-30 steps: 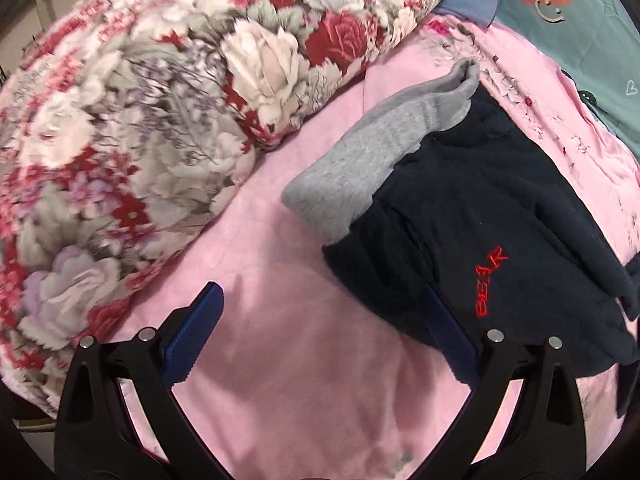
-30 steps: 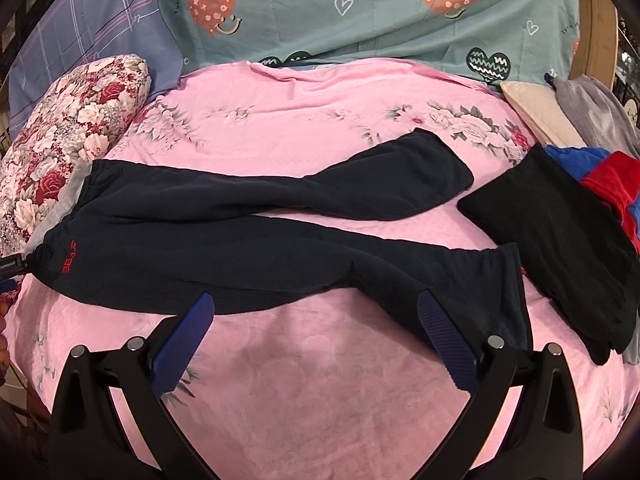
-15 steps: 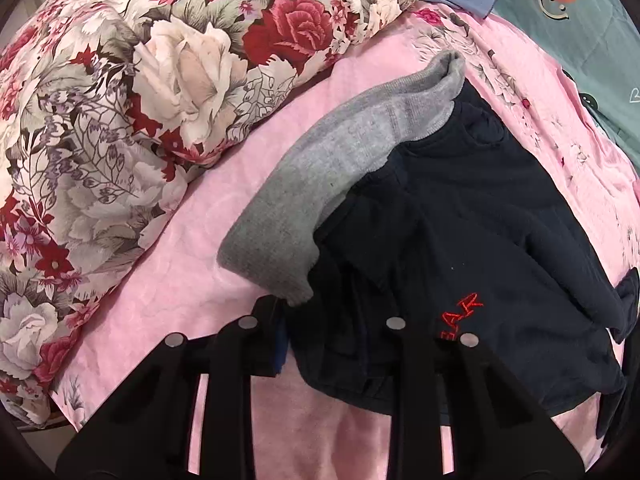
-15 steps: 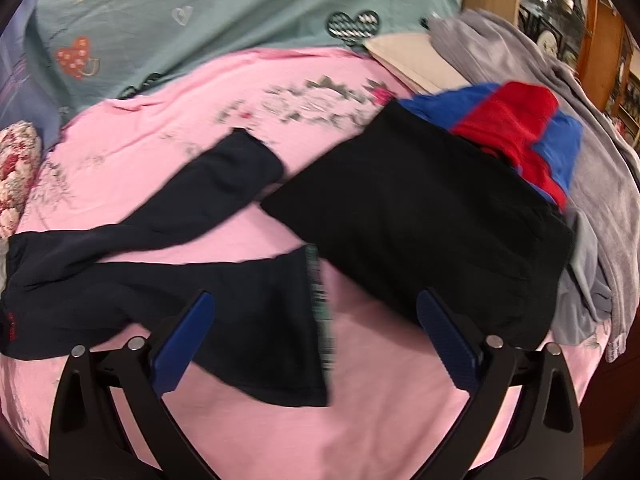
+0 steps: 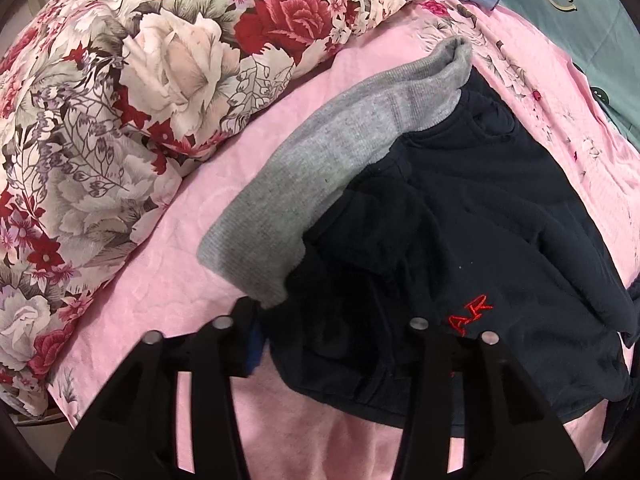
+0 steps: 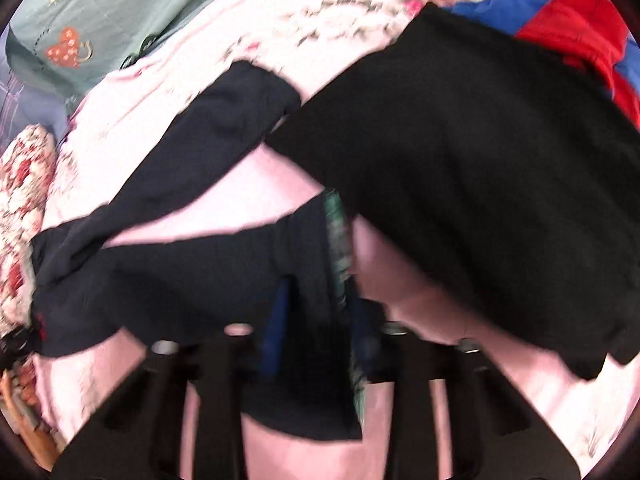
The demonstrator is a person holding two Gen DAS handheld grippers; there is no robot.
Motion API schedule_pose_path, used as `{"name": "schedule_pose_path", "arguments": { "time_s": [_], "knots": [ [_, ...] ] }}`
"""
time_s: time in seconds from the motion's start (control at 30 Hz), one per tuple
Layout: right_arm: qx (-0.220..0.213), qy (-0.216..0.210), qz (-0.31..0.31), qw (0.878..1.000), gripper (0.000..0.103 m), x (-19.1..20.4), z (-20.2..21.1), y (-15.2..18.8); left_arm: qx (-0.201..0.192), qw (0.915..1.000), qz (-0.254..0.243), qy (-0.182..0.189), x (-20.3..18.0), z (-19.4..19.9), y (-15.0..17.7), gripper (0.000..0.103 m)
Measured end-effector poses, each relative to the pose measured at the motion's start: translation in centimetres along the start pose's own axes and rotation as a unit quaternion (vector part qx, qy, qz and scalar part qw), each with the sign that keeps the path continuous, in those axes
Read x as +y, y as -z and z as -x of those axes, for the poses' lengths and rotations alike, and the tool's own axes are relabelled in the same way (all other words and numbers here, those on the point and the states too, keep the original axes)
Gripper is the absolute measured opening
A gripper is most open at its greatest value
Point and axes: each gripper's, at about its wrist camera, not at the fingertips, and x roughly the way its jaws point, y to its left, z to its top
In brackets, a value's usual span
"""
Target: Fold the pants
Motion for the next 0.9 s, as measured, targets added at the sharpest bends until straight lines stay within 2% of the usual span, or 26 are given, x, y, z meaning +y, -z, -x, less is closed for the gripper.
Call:
{"name": "schedule_pose_path", "arguments": {
  "time_s": [0.03, 0.1, 0.17, 0.23, 0.3, 0.37, 0.4, 0.43, 0.47, 0.5, 0.57, 0.63, 0.7, 0.73, 0.83, 0.9],
  "knots": [
    [-0.002, -0.006, -0.011, 1.0, 0.006, -0.2, 0.0, -0.3, -0.003, 1.0, 0.0, -0.002, 0.0, 0.2, 0.1, 0.022],
    [-0.05, -0.016, -0.024, 0.998, 0.005, -0.6, 2.0, -1.0, -0.021, 0.9998, 0.008, -0.001, 0.5, 1.0, 0.1, 0.021],
    [-0.092, -0.008, -0.009, 0.996, 0.005, -0.2, 3.9, -1.8, -0.028, 0.9994, 0.02, -0.011, 1.0, 1.2, -0.2, 0.021],
    [-0.097, 0.006, 0.0, 0.995, 0.005, 0.7, 3.4, -3.1, -0.014, 0.9995, 0.029, -0.007, 1.3, 0.7, -0.4, 0.022],
    [-0.091, 0.042, 0.027, 0.995, 0.007, 1.7, 1.5, -3.8, -0.012, 0.9993, 0.033, -0.011, 1.1, 0.5, -0.5, 0.026],
    [-0.053, 0.097, 0.058, 0.992, 0.014, 2.7, -1.7, -4.1, -0.021, 0.9992, 0.025, -0.022, 0.9, 0.9, -0.1, 0.035],
    [-0.056, 0.109, 0.071, 0.99, 0.018, 3.3, -1.9, -4.0, -0.024, 0.9992, 0.016, -0.029, 0.5, 1.0, 0.1, 0.039],
    [-0.055, 0.113, 0.084, 0.989, 0.034, 3.9, -1.5, -3.9, -0.026, 0.9991, 0.011, -0.032, 0.3, 1.2, 0.2, 0.045],
    [-0.056, 0.106, 0.089, 0.989, 0.046, 4.2, -0.8, -3.7, -0.025, 0.9992, 0.007, -0.032, 0.2, 1.3, 0.4, 0.048],
    [-0.063, 0.103, 0.087, 0.989, 0.052, 4.1, 0.1, -3.6, -0.023, 0.9994, 0.004, -0.027, 0.1, 1.5, 0.6, 0.05],
    [-0.092, 0.088, 0.069, 0.989, 0.07, 3.2, 2.7, -3.0, -0.021, 0.9997, -0.001, -0.011, -0.2, 1.7, 0.7, 0.061],
    [-0.1, 0.068, 0.038, 0.992, 0.079, 1.4, 4.8, -2.0, -0.021, 0.9998, 0.0, -0.004, -0.4, 1.8, 0.8, 0.066],
    [-0.091, 0.032, -0.006, 0.995, 0.08, -0.8, 5.9, -0.9, -0.015, 0.9999, 0.005, 0.005, -0.4, 1.6, 0.8, 0.068],
    [-0.081, 0.015, -0.02, 0.996, 0.08, -1.5, 5.6, -0.6, -0.011, 0.9999, 0.007, 0.007, -0.1, 1.7, 1.2, 0.073],
    [-0.022, -0.022, -0.053, 0.998, 0.08, -2.3, 3.6, 0.8, 0.007, 0.9994, 0.028, 0.019, 0.7, 1.3, 1.5, 0.08],
    [0.001, -0.042, -0.066, 0.997, 0.08, -2.2, 2.4, 1.3, 0.018, 0.998, 0.045, 0.041, 1.5, 1.3, 1.7, 0.082]
  ]
}}
